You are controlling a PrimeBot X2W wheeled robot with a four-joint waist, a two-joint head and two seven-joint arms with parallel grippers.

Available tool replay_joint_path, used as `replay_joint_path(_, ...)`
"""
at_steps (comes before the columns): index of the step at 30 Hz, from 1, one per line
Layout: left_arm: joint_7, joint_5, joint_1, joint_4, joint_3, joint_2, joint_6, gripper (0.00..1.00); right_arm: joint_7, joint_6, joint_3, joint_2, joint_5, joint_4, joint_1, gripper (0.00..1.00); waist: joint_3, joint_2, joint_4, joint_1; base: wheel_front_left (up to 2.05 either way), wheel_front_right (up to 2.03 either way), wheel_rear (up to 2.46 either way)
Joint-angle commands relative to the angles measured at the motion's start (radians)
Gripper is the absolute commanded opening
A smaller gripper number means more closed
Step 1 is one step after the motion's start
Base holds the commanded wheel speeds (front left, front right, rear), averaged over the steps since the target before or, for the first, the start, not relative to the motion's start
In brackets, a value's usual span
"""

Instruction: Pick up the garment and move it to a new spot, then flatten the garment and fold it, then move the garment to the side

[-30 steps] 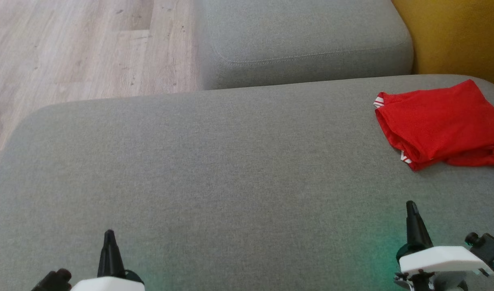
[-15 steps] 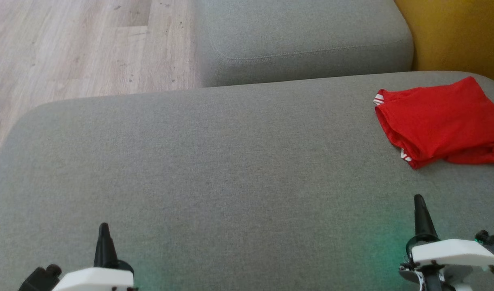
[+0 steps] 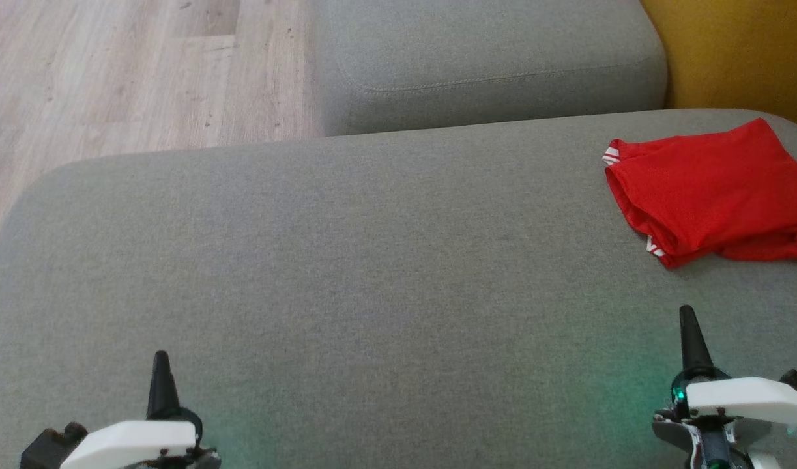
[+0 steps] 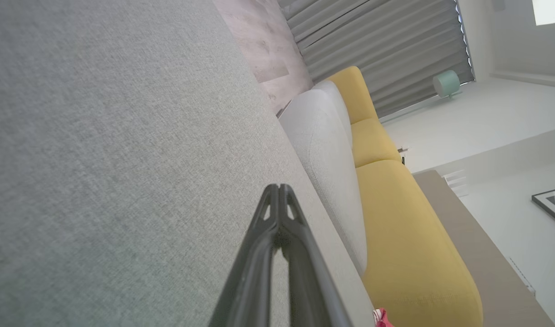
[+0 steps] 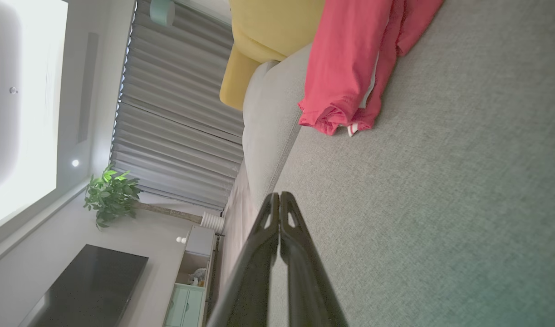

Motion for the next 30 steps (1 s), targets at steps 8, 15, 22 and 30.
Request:
replay_joint_path(8,0.025,-0.106,-0.077,-0.023,0.046,0.015,-0.022,0.0,0.027,-0.001,-0.004,-0.012,0.105,-0.046,-0.07,0.0,0.006,0.0,-0.002,0.0001,0.0,0.0,0.0)
replay_joint_path(15,0.046,-0.187,-0.094,-0.018,0.062,0.014,-0.035,0.0,0.048,-0.001,-0.018,-0.011,0.183,-0.052,-0.08,0.0,0.011,0.0,-0.003,0.0001,0.0,0.0,0.0)
replay_joint_path(22,0.067,-0.269,-0.112,-0.013,0.078,0.014,-0.049,0.0,0.068,-0.001,-0.032,-0.011,0.262,-0.057,-0.09,0.0,0.017,0.0,-0.005,0.0,0.0,0.0,0.0)
replay_joint_path(30,0.091,-0.362,-0.132,-0.007,0.097,0.013,-0.065,0.0,0.092,-0.001,-0.049,-0.01,0.352,-0.064,-0.102,0.0,0.023,0.0,-0.006,0.0,0.0,0.0,0.0)
